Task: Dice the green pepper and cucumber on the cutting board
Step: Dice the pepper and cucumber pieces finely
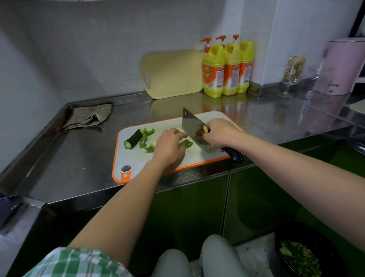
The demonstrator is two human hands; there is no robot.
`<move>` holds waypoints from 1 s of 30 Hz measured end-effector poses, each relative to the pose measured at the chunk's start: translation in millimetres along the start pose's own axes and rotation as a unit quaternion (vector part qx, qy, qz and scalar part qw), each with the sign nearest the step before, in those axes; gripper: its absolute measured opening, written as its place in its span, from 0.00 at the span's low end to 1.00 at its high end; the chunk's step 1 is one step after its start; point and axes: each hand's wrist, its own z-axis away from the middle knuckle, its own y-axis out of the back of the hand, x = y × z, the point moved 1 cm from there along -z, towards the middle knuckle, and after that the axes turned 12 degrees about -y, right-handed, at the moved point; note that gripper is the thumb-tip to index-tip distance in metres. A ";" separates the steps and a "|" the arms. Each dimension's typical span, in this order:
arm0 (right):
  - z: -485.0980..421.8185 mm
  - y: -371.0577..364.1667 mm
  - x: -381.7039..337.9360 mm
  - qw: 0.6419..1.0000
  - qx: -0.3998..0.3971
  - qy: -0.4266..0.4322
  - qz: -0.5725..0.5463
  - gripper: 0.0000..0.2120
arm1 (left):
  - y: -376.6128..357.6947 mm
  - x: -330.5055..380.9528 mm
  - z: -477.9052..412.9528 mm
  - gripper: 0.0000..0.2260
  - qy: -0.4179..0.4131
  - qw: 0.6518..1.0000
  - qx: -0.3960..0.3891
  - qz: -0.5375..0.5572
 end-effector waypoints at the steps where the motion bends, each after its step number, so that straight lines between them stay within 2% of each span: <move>1: -2.1 0.9 2.0 1.000 0.010 -0.002 -0.007 0.08 | 1.4 -1.3 -2.5 0.21 -0.017 1.000 -0.015 0.009; 5: -8.1 2.8 8.0 0.999 0.021 -0.008 -0.038 0.07 | 4.8 -1.7 -11.8 0.22 -0.056 0.994 -0.088 0.021; 7: -8.9 1.7 9.3 0.999 0.011 -0.008 -0.051 0.07 | 5.5 -2.7 -15.4 0.21 -0.059 0.994 -0.093 0.019; 14: -2.0 0.5 4.7 0.999 -0.013 0.014 -0.046 0.11 | 10.0 2.4 -8.9 0.13 -0.042 0.998 -0.043 0.023; 19: 2.5 -3.5 -3.0 0.999 -0.017 0.019 -0.033 0.12 | 6.7 11.7 0.5 0.13 0.003 1.000 0.015 0.023; 24: 3.8 4.1 -2.4 0.999 -0.005 0.009 -0.040 0.11 | 5.3 16.1 6.1 0.15 0.020 0.998 0.052 0.039; 30: 14.0 3.3 -7.0 1.000 -0.028 0.003 -0.011 0.07 | -2.4 14.5 6.4 0.07 0.060 0.991 0.089 0.082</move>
